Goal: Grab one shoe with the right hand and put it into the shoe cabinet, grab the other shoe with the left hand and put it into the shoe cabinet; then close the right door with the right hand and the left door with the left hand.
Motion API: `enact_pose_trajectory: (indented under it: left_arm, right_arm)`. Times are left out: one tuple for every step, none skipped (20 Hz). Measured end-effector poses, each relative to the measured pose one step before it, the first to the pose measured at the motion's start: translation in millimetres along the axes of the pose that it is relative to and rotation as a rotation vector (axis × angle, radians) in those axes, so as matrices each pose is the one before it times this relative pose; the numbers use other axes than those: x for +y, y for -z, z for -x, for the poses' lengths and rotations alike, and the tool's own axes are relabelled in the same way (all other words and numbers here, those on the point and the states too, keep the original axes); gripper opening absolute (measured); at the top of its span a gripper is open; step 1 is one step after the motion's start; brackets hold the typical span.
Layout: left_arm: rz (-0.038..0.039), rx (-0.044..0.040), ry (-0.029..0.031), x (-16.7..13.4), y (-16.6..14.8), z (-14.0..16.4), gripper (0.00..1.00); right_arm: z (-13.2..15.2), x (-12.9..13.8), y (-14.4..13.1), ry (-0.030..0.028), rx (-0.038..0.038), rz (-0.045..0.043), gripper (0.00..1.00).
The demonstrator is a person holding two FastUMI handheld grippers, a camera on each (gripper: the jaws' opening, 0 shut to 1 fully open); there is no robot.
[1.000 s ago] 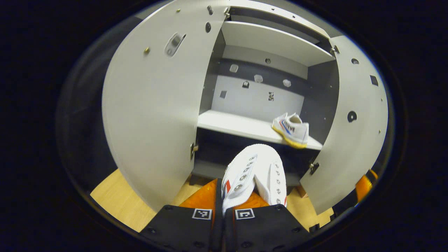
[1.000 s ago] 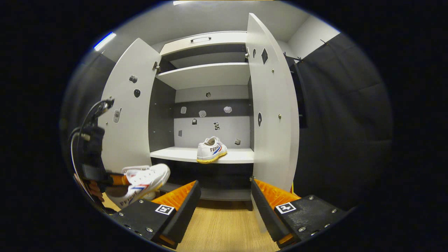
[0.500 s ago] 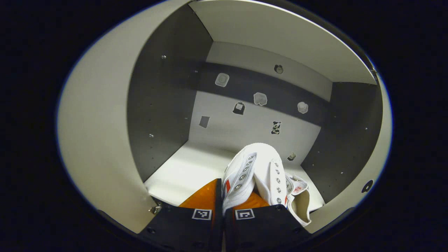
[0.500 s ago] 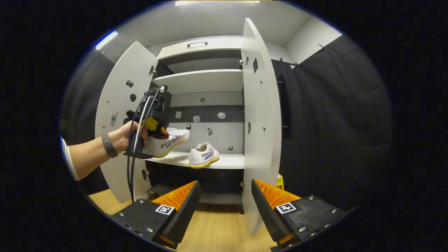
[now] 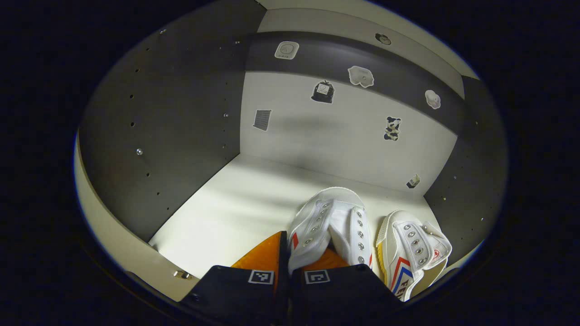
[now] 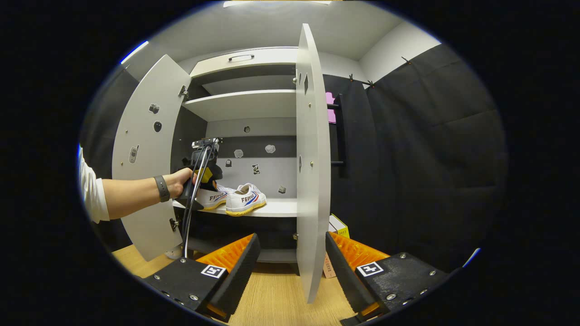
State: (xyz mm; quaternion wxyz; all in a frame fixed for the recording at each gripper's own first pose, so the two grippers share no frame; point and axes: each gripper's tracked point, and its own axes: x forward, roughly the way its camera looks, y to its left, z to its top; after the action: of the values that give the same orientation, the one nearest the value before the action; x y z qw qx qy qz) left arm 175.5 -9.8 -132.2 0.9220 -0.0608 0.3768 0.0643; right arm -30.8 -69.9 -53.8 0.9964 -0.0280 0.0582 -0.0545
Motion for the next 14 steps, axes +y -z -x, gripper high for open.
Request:
enact_pose_trajectory:
  left_arm:
    - [0.00182,-0.00199,0.01711,-1.94,-0.41,-0.20,0.12]
    - [-0.00071,-0.00219,0.01799,-3.31,-1.26,-0.34,0.18]
    - [-0.00166,-0.00232,0.01674,-2.22,-0.74,-0.10,0.21]
    - [-0.00738,0.00152,-0.00155,0.93,-0.80,1.49,0.29]
    - [-0.01855,0.00247,-0.01248,4.08,-0.23,3.81,0.37]
    - [-0.01680,-0.00204,-0.01092,3.45,-1.26,2.76,0.41]
    - [-0.00429,0.00446,0.00568,-0.82,0.60,2.63,0.54]
    - [0.00622,-0.00097,0.01307,-1.68,-1.07,4.35,0.58]
    - [0.00777,-0.00588,0.00672,-0.33,-0.66,6.67,0.71]
    - [0.00186,-0.01149,0.00807,-0.27,-1.44,7.79,0.72]
    - [-0.00125,-0.02289,0.00501,0.68,-2.30,8.60,0.78]
    - [-0.00633,-0.02382,0.00743,-0.21,-1.82,9.23,0.85]
    - [-0.00613,-0.02369,0.01079,-0.42,-1.21,12.18,0.87]
    - [-0.01195,-0.04574,0.00938,0.01,-5.92,12.64,0.92]
  right_arm:
    - [-0.78,0.12,2.14,-0.00273,0.00516,-0.00165,0.89]
    - [-0.70,0.14,1.75,-0.00358,0.00521,-0.00218,0.89]
    - [-0.63,1.16,0.61,-0.00524,0.00222,-0.00269,0.89]
    - [-0.73,1.36,-0.25,-0.00528,-0.00112,-0.00072,0.89]
    - [-0.09,0.91,-0.82,-0.00428,-0.00236,0.00044,0.89]
    - [-0.73,1.30,-0.06,-0.00424,-0.00052,0.00132,0.89]
    - [-0.27,1.59,-0.94,-0.00551,-0.00213,0.00134,0.89]
    - [-0.46,2.21,-1.82,-0.00607,-0.00436,-0.00027,0.89]
    - [0.12,1.08,-0.22,-0.00474,-0.00290,-0.00065,0.89]
    - [0.16,1.48,0.36,-0.00551,-0.00090,-0.00181,0.89]
    - [-0.09,2.09,-0.39,-0.00610,-0.00230,-0.00332,0.89]
    - [0.00,1.56,0.49,-0.00632,-0.00050,-0.00387,0.89]
    - [0.44,2.03,0.63,-0.00694,0.00139,-0.00407,0.89]
    - [-0.80,2.27,0.36,-0.00667,0.00098,-0.00381,0.89]
